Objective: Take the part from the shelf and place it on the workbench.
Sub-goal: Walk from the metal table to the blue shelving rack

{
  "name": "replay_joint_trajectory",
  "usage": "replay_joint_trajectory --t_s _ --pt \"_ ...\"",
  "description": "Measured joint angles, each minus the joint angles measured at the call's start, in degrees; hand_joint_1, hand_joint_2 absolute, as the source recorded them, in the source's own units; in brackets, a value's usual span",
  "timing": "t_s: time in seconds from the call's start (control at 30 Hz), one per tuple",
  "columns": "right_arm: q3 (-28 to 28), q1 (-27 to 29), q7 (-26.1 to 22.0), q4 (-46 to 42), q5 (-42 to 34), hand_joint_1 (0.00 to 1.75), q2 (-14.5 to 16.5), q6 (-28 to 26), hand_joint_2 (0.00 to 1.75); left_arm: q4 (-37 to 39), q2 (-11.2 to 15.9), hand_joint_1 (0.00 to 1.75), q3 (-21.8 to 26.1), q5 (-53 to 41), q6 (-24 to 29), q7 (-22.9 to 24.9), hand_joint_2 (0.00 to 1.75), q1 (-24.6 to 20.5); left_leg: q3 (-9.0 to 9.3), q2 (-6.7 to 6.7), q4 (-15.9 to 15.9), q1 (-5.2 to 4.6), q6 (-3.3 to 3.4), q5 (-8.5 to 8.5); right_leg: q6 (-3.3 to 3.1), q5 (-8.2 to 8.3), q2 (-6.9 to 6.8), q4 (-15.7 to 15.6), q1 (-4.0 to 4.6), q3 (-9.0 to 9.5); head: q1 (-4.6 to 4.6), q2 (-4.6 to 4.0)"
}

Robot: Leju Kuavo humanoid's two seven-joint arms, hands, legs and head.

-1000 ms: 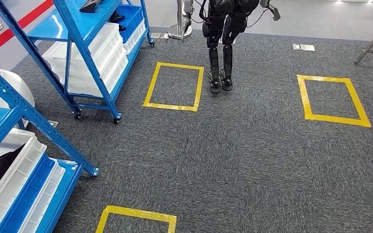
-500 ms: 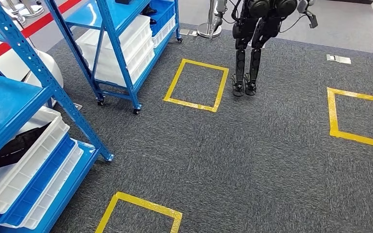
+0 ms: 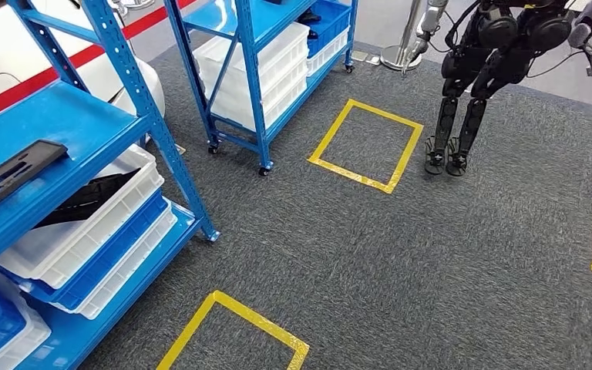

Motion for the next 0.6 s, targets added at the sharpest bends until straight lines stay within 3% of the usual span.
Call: replay_joint_trajectory --t_s 0.03,0.1,0.2,0.27,0.3,0.33,0.4,0.47,0.57,0.6 --pt "0.04 -0.07 -0.05 -0.01 -0.04 0.0 -0.02 0.0 0.0 0.0 0.04 0.0 0.0 -0.04 -0.04 -0.11 0.0 0.1 -0.12 -0.46 -0.07 0.22 -0.22 0.08 -0.52 0.11 -0.6 -0.02 -0.08 0.17 -0.11 0.0" --pt "0.1 -0.2 -0.14 -0.04 -0.1 0.0 -0.02 0.0 0.0 0.01 0.05 0.0 0.0 -0.19 -0.18 -0.19 0.0 0.3 -0.87 1.22 1.23 0.48 -0.62 -0.66 -1.26 0.32 -1.72 -0.13 -0.1 0.44 -0.26 0.0" --pt "0.13 -0.01 -0.25 -0.05 -0.13 0.0 0.02 -0.01 0.0 0.02 0.03 0.0 0.0 -0.35 -0.29 -0.22 0.0 0.02 -5.45 6.23 10.25 0.46 -1.03 -5.18 -2.16 0.13 -3.83 -0.19 0.37 0.55 -0.57 0.0" --pt "0.13 0.14 -0.25 -0.06 -0.13 0.0 0.02 -0.02 0.0 0.02 0.02 0.0 0.0 -0.37 -0.3 -0.23 0.0 -0.06 -8.49 7.14 15.75 0.51 -1.06 -6.73 -2.53 -0.14 -5.45 -0.17 0.72 0.65 -0.56 0.0" --pt "0.13 0.12 -0.26 -0.06 -0.13 0.0 0.02 -0.02 0.0 0.02 0.02 0.0 0.0 -0.37 -0.31 -0.23 0.0 0.0 -8.6 7.32 15.73 0.51 -0.95 -5.98 -2.68 -0.27 -6.19 -0.17 0.83 0.76 -0.57 0.0" --pt "0.13 0.06 -0.26 -0.06 -0.13 0.0 0.04 -0.02 0.0 0.02 0.03 0.0 0.0 -0.37 -0.31 -0.22 0.0 0.06 -7.52 7.56 13.48 0.47 -0.72 -4.33 -2.77 -0.41 -6.84 -0.18 0.91 0.94 -0.57 0.0" --pt "0.14 -0.06 -0.27 -0.06 -0.13 0.0 0.12 -0.02 0.0 0.01 0.11 0.0 0.0 -0.37 -0.31 -0.22 0.0 -0.01 -3.56 9.51 5.9 0.05 0.04 -0.91 -2.7 -0.78 -8.02 -0.18 1.19 1.4 -0.56 0.0" --pt "0.16 -0.15 -0.31 -0.07 -0.14 0.0 0.18 -0.02 0.0 0.0 0.18 0.0 0.0 -0.37 -0.31 -0.25 0.0 -0.25 -1.37 11.03 1.47 -0.54 0.6 0.17 -2.3 -1.15 -9.05 -0.22 1.51 1.65 -0.53 0.0" --pt "0.23 -0.44 -0.39 -0.09 -0.15 0.0 0.21 -0.03 0.0 0.0 0.24 0.0 0.0 -0.39 -0.31 -0.27 0.0 -0.26 -1.19 9.54 0.59 -0.71 1.08 0.18 -1.52 -1.49 -10.38 -0.59 1.7 2.06 -0.55 0.0" --pt "0.28 -0.54 -0.42 -0.1 -0.15 0.0 0.2 -0.03 0.0 0.0 0.21 0.0 0.0 -0.39 -0.31 -0.28 0.0 -0.18 -0.81 8.94 0.05 -0.62 1.3 0.42 -1.28 -1.74 -9.97 -0.38 1.7 2.21 -0.52 0.0"
